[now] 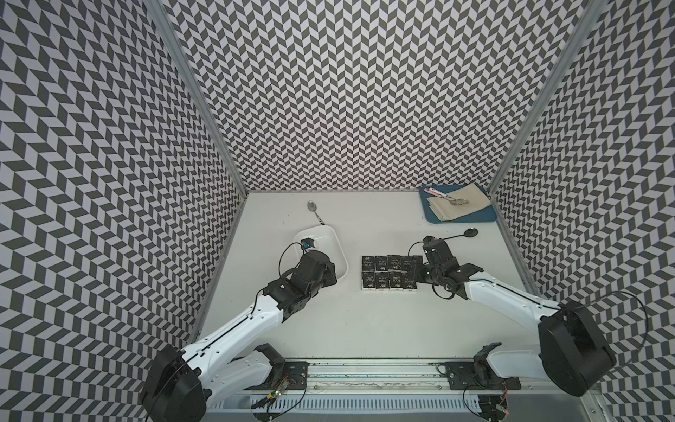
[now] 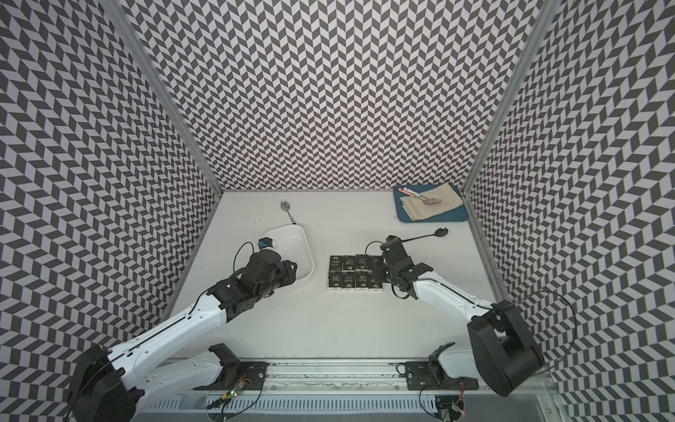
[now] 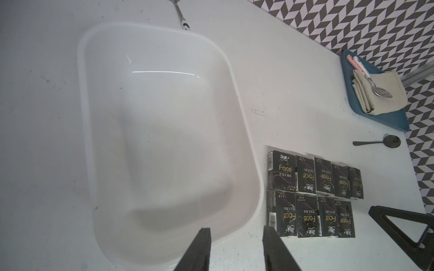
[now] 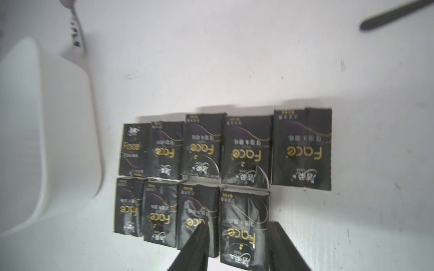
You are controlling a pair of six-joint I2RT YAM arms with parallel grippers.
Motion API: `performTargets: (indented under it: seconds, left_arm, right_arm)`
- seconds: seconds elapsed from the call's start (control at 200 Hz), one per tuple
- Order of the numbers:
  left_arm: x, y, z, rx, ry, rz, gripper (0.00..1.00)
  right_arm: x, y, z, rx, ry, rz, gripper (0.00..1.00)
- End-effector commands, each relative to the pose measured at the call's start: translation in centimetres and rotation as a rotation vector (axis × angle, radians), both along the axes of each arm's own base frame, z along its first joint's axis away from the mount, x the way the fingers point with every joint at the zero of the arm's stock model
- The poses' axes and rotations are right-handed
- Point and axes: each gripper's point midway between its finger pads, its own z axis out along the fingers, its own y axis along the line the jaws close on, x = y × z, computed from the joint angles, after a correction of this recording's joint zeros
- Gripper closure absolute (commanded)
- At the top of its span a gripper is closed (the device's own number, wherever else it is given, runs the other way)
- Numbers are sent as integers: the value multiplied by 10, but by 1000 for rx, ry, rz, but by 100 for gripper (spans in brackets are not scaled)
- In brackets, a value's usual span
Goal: Take the pocket tissues out of the storage box
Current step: Move the pocket tissues to the center of the board, then reset both arms
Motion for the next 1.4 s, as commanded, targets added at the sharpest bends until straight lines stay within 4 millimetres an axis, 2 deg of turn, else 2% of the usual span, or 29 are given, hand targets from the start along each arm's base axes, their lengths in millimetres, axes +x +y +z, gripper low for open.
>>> performTargets:
  seconds: [0.0, 0.145, 0.165, 0.235, 0.356, 0.431, 0.471, 0.481, 0.501, 0.616, 0.741, 0.856, 0.991, 1.107, 1.237, 1.392]
  left_arm:
    - [9, 4, 25, 9, -51, 21, 58]
    - [20, 14, 47, 39, -99, 67, 58]
    - [22, 15, 50, 41, -107, 74, 58]
    - [31, 24, 55, 49, -127, 109, 58]
    - [46, 38, 57, 54, -124, 175, 58]
    - [57, 48, 61, 60, -125, 229, 50]
    - [63, 57, 66, 78, -137, 277, 17]
    - [65, 59, 66, 84, -138, 288, 5]
    - [68, 63, 68, 99, -146, 310, 1]
    - [86, 92, 71, 150, -147, 413, 1]
    - [100, 133, 63, 132, -123, 536, 1]
    - [97, 179, 56, 151, -103, 701, 1]
    - [95, 220, 58, 172, -127, 833, 1]
    - [91, 245, 60, 235, -156, 939, 1]
    - [91, 270, 47, 262, -158, 1002, 1]
    - [91, 282, 40, 320, -178, 1001, 1]
  right_arm:
    - [10, -10, 25, -33, -75, -21, 50]
    - [32, -13, 53, -39, -176, -11, 40]
    - [36, -14, 59, -41, -200, -16, 27]
    - [53, -22, 79, -53, -280, -54, 0]
    - [77, -32, 106, -55, -398, -123, 1]
    - [90, -44, 114, -81, -431, -190, 1]
    - [96, -51, 118, -97, -451, -224, 0]
    - [97, -52, 119, -99, -457, -231, 1]
    - [99, -55, 120, -104, -470, -243, 1]
    - [107, -72, 120, -97, -518, -282, 1]
    - [115, -106, 108, -160, -530, -338, 1]
    - [115, -134, 99, -155, -536, -372, 1]
    - [113, -163, 93, -162, -558, -427, 1]
    - [115, -175, 95, -223, -574, -438, 1]
    - [118, -191, 96, -257, -580, -452, 1]
    - [106, -203, 103, -300, -680, -437, 1]
